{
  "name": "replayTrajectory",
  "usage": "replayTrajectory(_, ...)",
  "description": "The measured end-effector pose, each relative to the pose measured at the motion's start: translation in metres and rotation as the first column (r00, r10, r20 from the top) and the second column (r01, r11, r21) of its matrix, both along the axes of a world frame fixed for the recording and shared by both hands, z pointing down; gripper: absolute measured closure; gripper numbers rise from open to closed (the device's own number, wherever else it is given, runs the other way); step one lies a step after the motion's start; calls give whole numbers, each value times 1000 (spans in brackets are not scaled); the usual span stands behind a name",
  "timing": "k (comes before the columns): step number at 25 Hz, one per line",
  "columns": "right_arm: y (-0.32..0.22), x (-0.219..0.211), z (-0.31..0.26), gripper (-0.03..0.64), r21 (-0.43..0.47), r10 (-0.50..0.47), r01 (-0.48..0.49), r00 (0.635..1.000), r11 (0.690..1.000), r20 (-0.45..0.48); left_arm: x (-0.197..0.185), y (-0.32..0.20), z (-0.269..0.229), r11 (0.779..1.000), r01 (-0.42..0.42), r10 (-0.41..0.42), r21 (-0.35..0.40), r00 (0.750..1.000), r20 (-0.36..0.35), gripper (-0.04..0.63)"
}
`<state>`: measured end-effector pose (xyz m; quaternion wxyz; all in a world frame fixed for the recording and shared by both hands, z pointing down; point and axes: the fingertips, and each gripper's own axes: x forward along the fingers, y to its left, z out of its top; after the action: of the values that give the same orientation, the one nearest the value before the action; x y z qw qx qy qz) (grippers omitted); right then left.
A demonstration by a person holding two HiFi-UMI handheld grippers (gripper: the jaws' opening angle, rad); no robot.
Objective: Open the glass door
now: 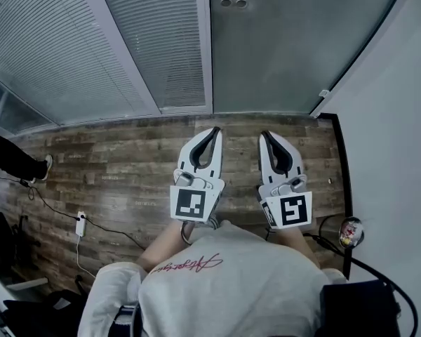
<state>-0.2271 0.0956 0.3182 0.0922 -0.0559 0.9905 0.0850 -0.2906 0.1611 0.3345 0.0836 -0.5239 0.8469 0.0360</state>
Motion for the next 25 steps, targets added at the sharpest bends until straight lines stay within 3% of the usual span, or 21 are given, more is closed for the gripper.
replayTrajectory(6, -10, -12, 13, 597, -14, -25, 25, 999, 1000, -23, -15, -3, 3, 999, 48, -48, 3, 999, 10, 589)
replayTrajectory(12, -28, -49, 15, 597, -1, -25, 25, 999, 1000, -24, -55, -22, 7, 998, 55, -56, 14, 998, 6, 589)
replayTrajectory(25, -110, -193, 10, 597, 7, 32, -32, 999, 999, -17, -204, -114, 8, 1000, -1, 1, 14, 1000, -7, 589)
